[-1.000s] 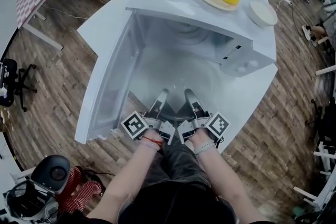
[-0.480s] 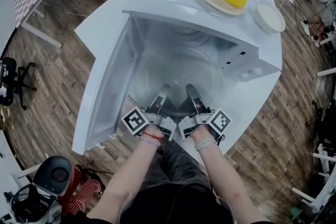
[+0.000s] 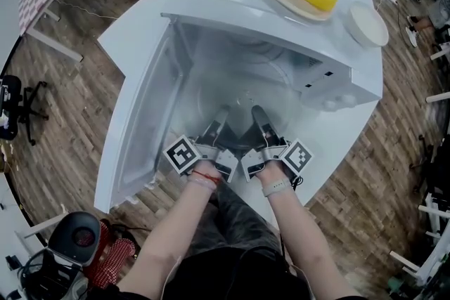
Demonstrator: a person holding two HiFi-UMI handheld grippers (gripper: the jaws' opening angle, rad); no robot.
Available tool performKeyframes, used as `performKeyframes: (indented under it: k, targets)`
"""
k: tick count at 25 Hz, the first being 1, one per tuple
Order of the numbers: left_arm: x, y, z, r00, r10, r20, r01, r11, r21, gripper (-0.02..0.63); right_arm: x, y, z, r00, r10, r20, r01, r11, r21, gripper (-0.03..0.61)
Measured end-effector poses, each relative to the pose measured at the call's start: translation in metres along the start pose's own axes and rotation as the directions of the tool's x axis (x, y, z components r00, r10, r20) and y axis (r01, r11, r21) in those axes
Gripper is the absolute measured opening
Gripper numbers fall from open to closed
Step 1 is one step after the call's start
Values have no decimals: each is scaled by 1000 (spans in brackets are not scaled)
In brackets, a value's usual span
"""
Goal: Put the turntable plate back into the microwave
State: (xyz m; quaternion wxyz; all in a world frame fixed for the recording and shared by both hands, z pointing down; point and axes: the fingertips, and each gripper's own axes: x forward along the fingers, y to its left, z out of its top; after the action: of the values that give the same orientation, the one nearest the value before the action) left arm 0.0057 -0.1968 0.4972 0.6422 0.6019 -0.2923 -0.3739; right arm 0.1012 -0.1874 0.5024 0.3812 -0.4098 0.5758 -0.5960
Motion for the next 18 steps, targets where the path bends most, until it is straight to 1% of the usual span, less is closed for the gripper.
performKeyframes:
  k: [9, 15, 18]
  targets:
    - [14, 1, 8, 1000, 10, -2, -10, 1000, 19, 31, 13, 0, 8, 1000, 7, 15, -7, 1000, -9, 40]
    - [13, -1, 14, 999, -9, 32, 10, 999, -31, 31, 19, 1, 9, 1000, 4, 21, -4, 1000, -8, 40]
    - [11, -1, 15, 999, -11, 30, 12, 1000, -25, 31, 22, 0, 12, 1000, 2, 28, -2, 1000, -12, 40]
